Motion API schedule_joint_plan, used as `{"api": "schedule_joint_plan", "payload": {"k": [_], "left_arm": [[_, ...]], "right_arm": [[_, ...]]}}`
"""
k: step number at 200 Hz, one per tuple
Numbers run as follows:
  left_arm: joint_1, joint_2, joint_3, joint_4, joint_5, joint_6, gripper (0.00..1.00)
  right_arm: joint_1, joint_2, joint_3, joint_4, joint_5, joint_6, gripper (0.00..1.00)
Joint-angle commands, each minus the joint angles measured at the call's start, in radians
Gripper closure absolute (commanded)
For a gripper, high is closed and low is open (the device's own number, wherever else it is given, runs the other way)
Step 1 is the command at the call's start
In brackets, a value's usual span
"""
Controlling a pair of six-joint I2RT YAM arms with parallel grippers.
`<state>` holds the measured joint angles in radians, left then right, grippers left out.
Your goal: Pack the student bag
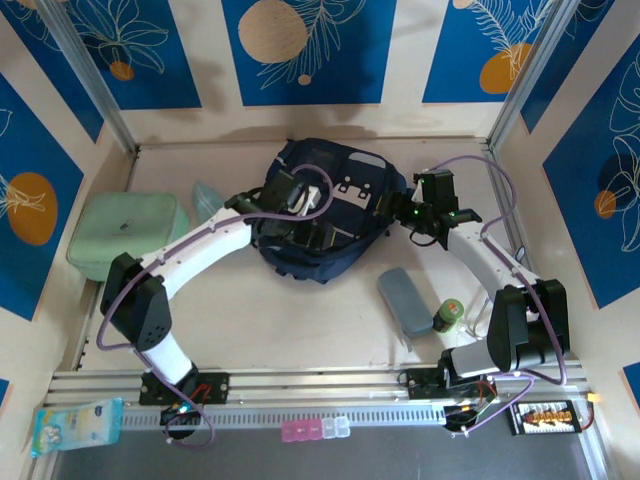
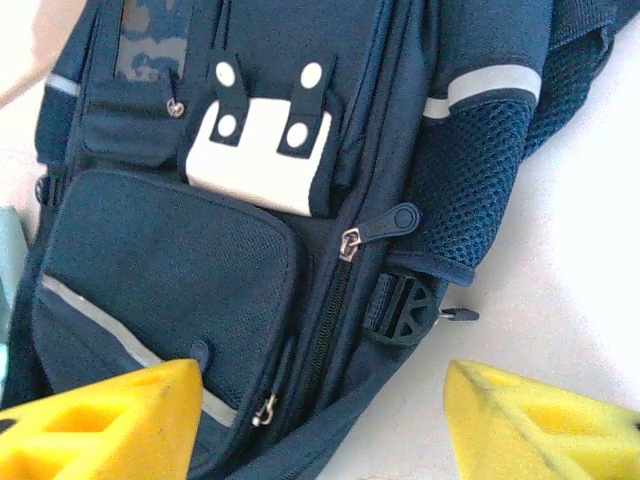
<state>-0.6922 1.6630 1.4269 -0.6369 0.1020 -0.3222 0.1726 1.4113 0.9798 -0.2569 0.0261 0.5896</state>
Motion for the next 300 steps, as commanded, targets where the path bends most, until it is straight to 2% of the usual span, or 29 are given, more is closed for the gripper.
{"api": "schedule_joint_plan", "payload": {"k": [1, 33, 52, 85, 123, 142, 154, 168, 189, 227, 257, 270, 300], "left_arm": [[-0.004, 0.061, 0.09, -0.059, -0.036, 0.343, 0.0], [-0.004, 0.138, 0.14, -0.031, -0.025, 0.627, 0.0], [-0.003, 0.212, 0.225, -0.149, -0.008, 0.765, 0.03], [-0.004, 0.303, 0.311, -0.219, -0.085, 0.857, 0.06], [-0.002, 0.388, 0.335, -0.253, -0.164, 0.97, 0.1], [-0.002, 0.409, 0.35, -0.243, -0.172, 0.998, 0.14], [0.001, 0.415, 0.357, -0.21, -0.17, 1.002, 0.19], [0.001, 0.421, 0.368, -0.165, -0.169, 0.993, 0.3], [0.0, 0.454, 0.435, -0.186, -0.141, 0.954, 0.36], [-0.002, 0.491, 0.456, -0.246, -0.115, 0.966, 0.39], [-0.002, 0.509, 0.454, -0.254, -0.133, 0.974, 0.33], [-0.002, 0.522, 0.465, -0.257, -0.131, 0.974, 0.33], [-0.002, 0.51, 0.47, -0.204, -0.155, 0.968, 0.56]], "right_arm": [[-0.013, -0.047, -0.033, 0.054, -0.012, 0.023, 0.19], [-0.044, -0.087, -0.062, 0.05, -0.007, 0.027, 0.07], [-0.061, -0.108, -0.075, 0.038, 0.0, 0.024, 0.04], [-0.087, -0.127, -0.096, 0.037, -0.01, 0.035, 0.02], [-0.1, -0.116, -0.092, 0.041, -0.047, 0.041, 0.03], [-0.101, -0.104, -0.076, 0.037, -0.066, 0.042, 0.04], [-0.097, -0.1, -0.066, 0.03, -0.066, 0.043, 0.05], [-0.089, -0.098, -0.063, 0.028, -0.06, 0.045, 0.06], [-0.087, -0.096, -0.06, 0.019, -0.065, 0.069, 0.08], [-0.1, -0.109, -0.07, 0.031, -0.073, 0.101, 0.09], [-0.101, -0.093, -0.064, 0.034, -0.086, 0.111, 0.1], [-0.101, -0.085, -0.066, 0.036, -0.09, 0.119, 0.1], [-0.101, -0.072, -0.061, 0.041, -0.104, 0.126, 0.1]]}}
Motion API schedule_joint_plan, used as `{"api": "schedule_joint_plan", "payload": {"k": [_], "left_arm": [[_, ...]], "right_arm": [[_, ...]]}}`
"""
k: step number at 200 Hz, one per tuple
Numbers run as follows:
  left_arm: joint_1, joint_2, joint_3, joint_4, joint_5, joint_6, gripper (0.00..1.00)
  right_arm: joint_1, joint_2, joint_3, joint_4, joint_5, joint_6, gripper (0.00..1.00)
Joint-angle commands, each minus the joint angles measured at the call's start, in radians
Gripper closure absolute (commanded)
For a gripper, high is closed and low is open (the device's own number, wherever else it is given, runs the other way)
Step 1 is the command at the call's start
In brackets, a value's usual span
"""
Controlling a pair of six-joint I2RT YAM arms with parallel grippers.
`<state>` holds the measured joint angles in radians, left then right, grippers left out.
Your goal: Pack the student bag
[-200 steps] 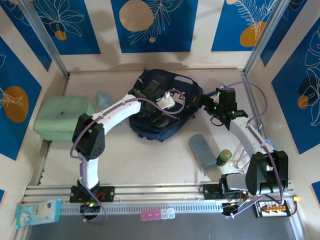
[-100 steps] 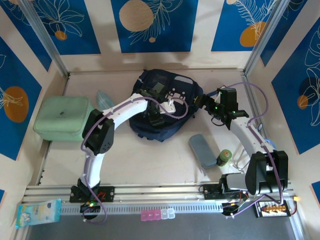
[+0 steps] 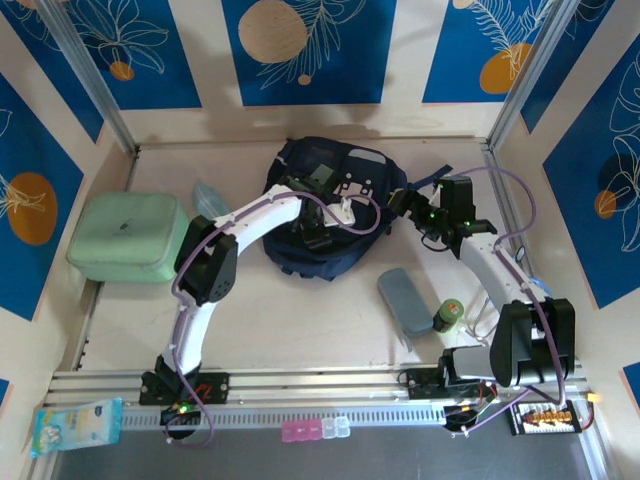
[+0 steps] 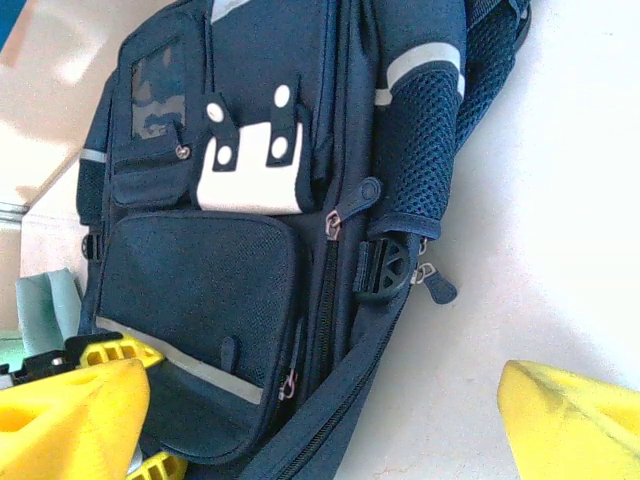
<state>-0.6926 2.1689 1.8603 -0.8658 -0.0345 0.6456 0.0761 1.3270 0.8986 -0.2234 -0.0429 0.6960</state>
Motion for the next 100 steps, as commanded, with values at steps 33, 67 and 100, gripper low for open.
{"api": "schedule_joint_plan", "payload": {"k": [33, 67, 100], "left_arm": [[0.005, -0.106, -0.015, 0.132, 0.015, -0.049, 0.79], [0.034, -0.247, -0.152, 0.297, 0.058, -0.179, 1.0], [0.066, -0.386, -0.343, 0.505, 0.137, -0.32, 1.0]], "right_arm": [[-0.007, 0.053, 0.063, -0.002, -0.072, -0.013, 0.1], [0.001, 0.138, 0.144, -0.007, -0.173, -0.062, 0.13], [0.002, 0.234, 0.221, 0.012, -0.262, -0.069, 0.14]]}}
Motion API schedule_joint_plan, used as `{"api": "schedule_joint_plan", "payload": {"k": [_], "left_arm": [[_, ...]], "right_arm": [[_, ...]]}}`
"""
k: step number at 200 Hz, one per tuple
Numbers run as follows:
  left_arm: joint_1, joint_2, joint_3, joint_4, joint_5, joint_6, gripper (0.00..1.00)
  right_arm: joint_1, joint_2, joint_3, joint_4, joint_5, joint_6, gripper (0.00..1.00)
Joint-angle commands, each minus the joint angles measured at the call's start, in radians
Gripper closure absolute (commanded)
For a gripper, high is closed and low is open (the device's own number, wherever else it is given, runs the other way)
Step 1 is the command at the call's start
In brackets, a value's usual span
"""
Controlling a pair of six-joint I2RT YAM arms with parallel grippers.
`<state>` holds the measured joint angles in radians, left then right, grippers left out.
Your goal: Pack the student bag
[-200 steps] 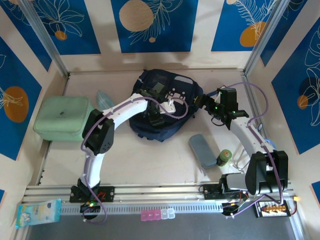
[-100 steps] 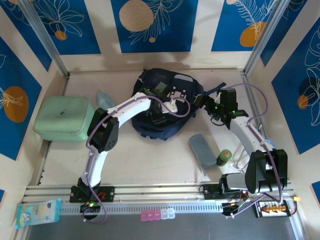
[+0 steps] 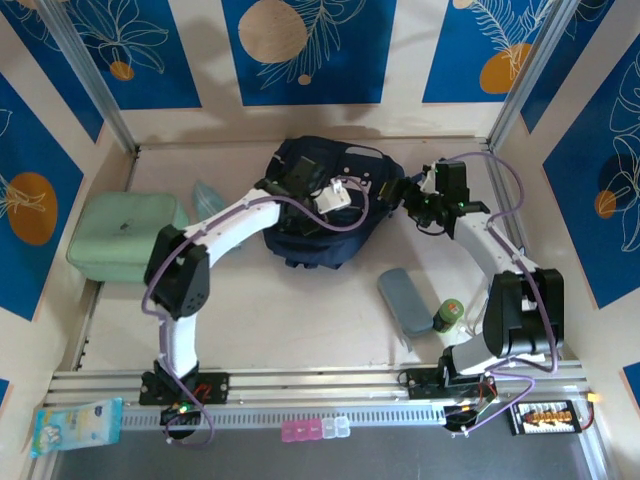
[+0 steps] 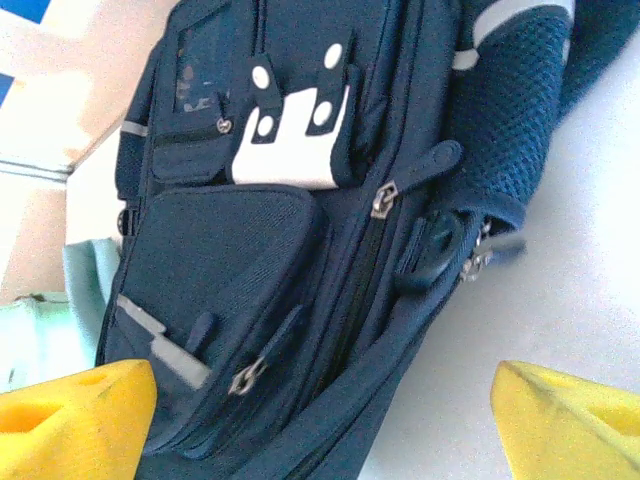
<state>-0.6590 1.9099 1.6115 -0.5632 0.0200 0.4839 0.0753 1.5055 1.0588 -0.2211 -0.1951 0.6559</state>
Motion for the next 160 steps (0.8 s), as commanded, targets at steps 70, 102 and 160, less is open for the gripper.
{"api": "schedule_joint_plan", "payload": {"k": [70, 102, 160], "left_arm": [[0.057, -0.176, -0.219, 0.291, 0.174, -0.332, 1.0], [0.084, -0.194, -0.262, 0.358, 0.245, -0.403, 1.0], [0.126, -0.203, -0.278, 0.364, 0.361, -0.421, 1.0]], "right_arm": [[0.032, 0.133, 0.064, 0.097, -0.287, 0.029, 0.17], [0.053, 0.161, -0.021, 0.151, -0.291, 0.064, 0.17], [0.063, 0.165, -0.019, 0.192, -0.264, 0.076, 0.17]]}}
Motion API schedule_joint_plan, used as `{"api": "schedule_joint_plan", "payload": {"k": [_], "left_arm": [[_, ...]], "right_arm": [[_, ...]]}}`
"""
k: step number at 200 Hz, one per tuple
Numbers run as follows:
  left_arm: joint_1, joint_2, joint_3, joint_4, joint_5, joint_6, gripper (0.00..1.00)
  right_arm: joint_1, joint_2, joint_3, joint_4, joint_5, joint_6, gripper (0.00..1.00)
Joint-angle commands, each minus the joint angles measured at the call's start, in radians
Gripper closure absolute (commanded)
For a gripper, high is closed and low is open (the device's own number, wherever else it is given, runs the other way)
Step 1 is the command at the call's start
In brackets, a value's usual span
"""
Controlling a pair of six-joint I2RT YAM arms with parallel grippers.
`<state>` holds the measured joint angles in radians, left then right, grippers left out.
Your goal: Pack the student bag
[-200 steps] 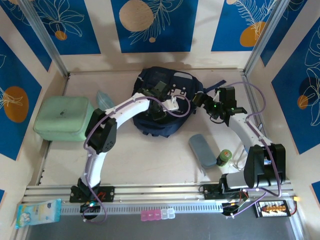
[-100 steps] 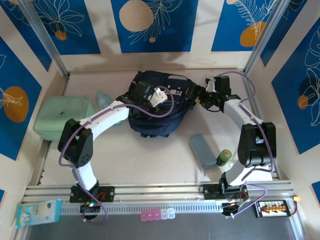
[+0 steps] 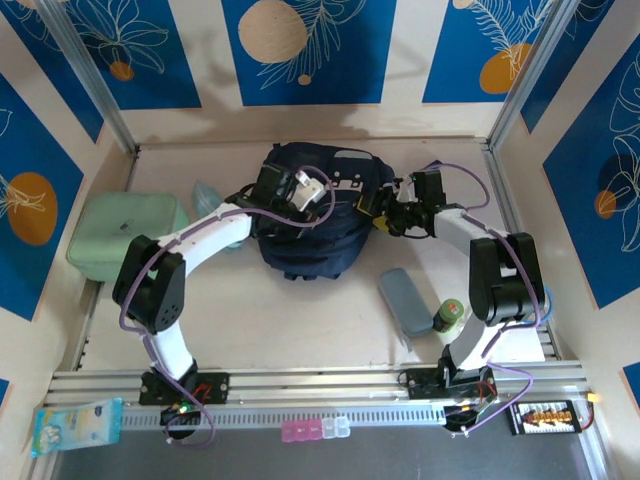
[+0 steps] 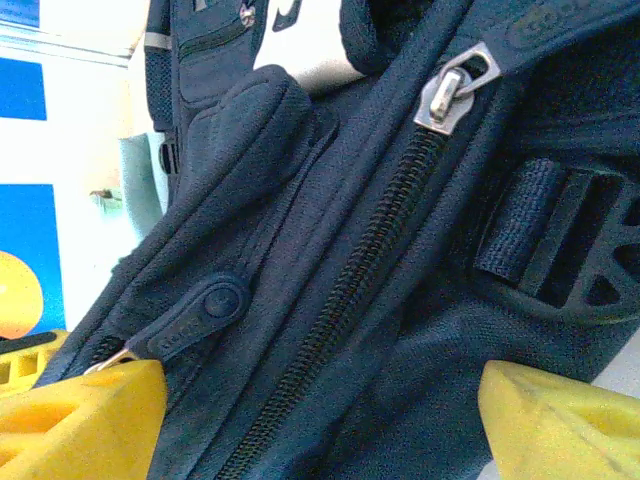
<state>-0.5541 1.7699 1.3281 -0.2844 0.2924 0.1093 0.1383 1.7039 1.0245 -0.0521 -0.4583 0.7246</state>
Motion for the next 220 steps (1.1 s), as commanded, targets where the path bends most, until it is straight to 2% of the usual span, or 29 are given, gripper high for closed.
{"api": "schedule_joint_plan", "payload": {"k": [1, 40, 71, 106, 132, 150, 185, 220], "left_arm": [[0.021, -0.063, 0.005, 0.085, 0.09, -0.046, 1.0], [0.025, -0.068, 0.004, 0.047, 0.11, 0.01, 1.0], [0.026, -0.064, 0.001, 0.033, 0.111, 0.028, 1.0], [0.028, -0.061, -0.012, 0.04, 0.119, 0.022, 1.0], [0.027, -0.062, -0.012, 0.035, 0.121, 0.025, 1.0], [0.027, -0.063, -0.012, 0.029, 0.12, 0.033, 1.0], [0.027, -0.061, -0.012, 0.027, 0.119, 0.038, 1.0], [0.028, -0.053, -0.005, 0.02, 0.1, 0.033, 1.0]], "right_arm": [[-0.002, -0.034, 0.017, 0.021, 0.002, 0.007, 0.17], [-0.054, -0.007, 0.099, 0.003, 0.02, -0.015, 0.17], [-0.109, 0.093, 0.167, 0.009, 0.002, -0.023, 0.17], [-0.124, 0.213, 0.3, -0.036, -0.048, -0.067, 0.19], [-0.124, 0.287, 0.365, -0.058, -0.113, -0.104, 0.31], [-0.123, 0.33, 0.415, -0.126, -0.14, -0.156, 0.35], [-0.119, 0.371, 0.443, -0.203, -0.185, -0.226, 0.35], [-0.109, 0.347, 0.387, -0.213, -0.209, -0.244, 0.37]]}}
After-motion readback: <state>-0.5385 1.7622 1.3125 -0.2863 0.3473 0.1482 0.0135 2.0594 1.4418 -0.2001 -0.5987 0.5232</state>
